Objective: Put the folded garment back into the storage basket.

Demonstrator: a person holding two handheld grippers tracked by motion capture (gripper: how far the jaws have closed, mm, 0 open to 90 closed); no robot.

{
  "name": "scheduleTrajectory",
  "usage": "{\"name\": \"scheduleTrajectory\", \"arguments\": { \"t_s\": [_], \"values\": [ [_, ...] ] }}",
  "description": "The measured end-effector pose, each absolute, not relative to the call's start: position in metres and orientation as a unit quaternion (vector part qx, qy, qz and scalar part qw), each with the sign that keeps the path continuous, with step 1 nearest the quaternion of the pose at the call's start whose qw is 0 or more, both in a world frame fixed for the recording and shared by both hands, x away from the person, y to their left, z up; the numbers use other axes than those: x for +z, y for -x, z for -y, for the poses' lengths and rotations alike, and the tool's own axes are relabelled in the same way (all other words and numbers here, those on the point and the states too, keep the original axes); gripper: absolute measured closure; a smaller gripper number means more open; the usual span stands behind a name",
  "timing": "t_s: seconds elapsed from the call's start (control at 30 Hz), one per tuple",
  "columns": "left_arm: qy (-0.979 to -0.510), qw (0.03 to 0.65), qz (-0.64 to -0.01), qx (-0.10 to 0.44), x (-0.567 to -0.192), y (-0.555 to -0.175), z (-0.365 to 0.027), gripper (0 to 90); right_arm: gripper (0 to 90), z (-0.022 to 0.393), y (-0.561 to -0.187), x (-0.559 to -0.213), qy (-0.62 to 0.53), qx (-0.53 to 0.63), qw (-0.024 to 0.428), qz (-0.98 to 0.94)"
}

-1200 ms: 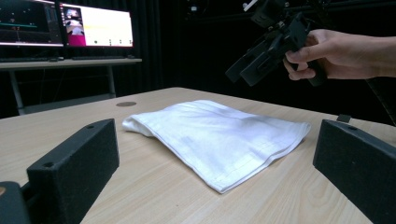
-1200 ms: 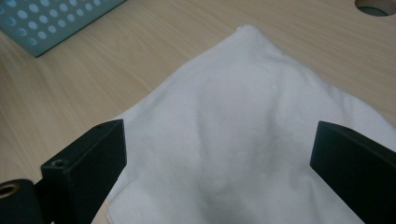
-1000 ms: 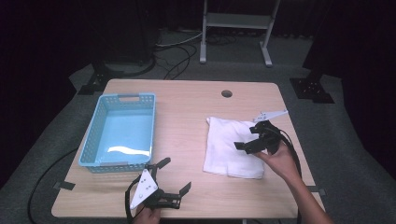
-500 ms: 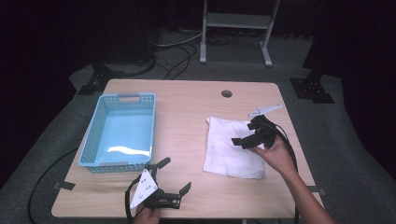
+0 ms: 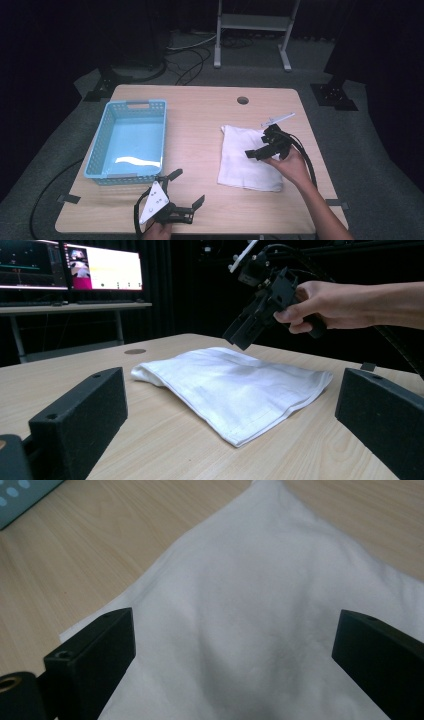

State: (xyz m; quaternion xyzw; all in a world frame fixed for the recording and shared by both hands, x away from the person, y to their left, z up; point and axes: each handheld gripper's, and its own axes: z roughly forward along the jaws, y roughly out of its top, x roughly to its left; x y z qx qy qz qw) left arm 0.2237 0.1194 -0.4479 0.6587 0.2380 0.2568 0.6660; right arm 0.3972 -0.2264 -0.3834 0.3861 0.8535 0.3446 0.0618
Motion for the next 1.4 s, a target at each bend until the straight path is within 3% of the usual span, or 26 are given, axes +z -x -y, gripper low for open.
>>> {"name": "scheduleTrajectory", "arguments": {
  "t_s": [0.67, 1.4],
  "values": [
    [-0.659, 0.666, -0.238, 0.257, -0.448, -0.224, -0.120, 0.0, 6.8, 0.216, -0.413, -0.419, -0.394, 0.288, 0.074, -0.870],
    [-0.659, 0.665, -0.237, 0.257, -0.448, -0.224, -0.119, 0.0, 14.5, 0.212, -0.405, -0.424, -0.379, 0.280, 0.112, -0.875]
  ]
}}
